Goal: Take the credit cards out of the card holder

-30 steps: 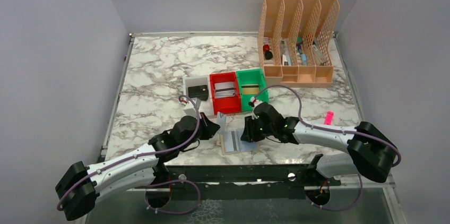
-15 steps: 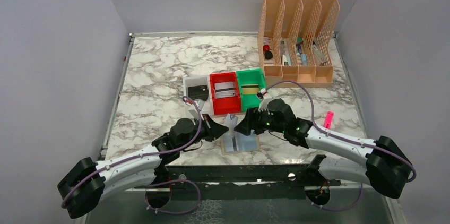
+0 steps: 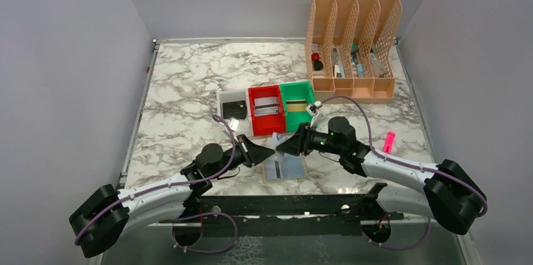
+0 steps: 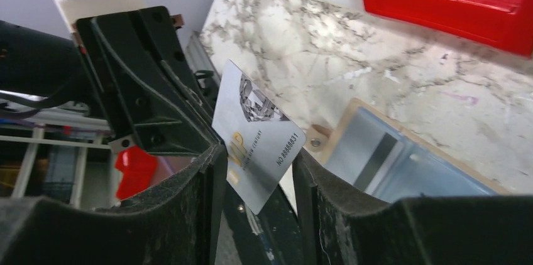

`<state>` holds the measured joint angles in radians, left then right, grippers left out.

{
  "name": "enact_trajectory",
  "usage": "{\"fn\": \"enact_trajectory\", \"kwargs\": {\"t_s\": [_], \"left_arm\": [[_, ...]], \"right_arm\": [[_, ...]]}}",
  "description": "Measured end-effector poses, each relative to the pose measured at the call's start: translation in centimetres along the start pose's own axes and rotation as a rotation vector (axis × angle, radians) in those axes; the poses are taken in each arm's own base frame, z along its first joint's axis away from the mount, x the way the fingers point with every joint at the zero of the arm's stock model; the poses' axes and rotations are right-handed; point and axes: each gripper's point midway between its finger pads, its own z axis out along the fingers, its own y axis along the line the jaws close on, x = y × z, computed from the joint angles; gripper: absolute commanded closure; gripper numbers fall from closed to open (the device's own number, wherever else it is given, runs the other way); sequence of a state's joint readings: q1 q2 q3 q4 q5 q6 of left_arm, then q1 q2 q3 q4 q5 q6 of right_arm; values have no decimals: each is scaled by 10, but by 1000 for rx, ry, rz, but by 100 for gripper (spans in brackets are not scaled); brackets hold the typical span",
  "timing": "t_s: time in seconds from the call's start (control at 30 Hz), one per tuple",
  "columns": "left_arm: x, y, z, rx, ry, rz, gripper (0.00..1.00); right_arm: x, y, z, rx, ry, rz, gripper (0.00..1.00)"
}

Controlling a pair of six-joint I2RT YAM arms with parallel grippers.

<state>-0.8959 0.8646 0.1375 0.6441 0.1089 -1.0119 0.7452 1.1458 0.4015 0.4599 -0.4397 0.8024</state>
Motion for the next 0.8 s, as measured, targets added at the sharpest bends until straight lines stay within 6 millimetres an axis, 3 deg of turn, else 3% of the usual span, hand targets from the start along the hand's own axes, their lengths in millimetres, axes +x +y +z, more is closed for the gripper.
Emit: {"fn": "enact_trajectory", "kwargs": {"t_s": [0.33,0.67,0.8], "left_arm": [[-6,-10,-2,60,-33,-36,100],[-9,-20,-3,108,-42,-56,100],[-11,-25,-4,131,-46,-63,100]], "right_arm": [[5,13,-9,-123,-5,36,77],[-1,30,-18,-231,-28,37,69],[-3,34,-18,-262,-36,51,71]]}}
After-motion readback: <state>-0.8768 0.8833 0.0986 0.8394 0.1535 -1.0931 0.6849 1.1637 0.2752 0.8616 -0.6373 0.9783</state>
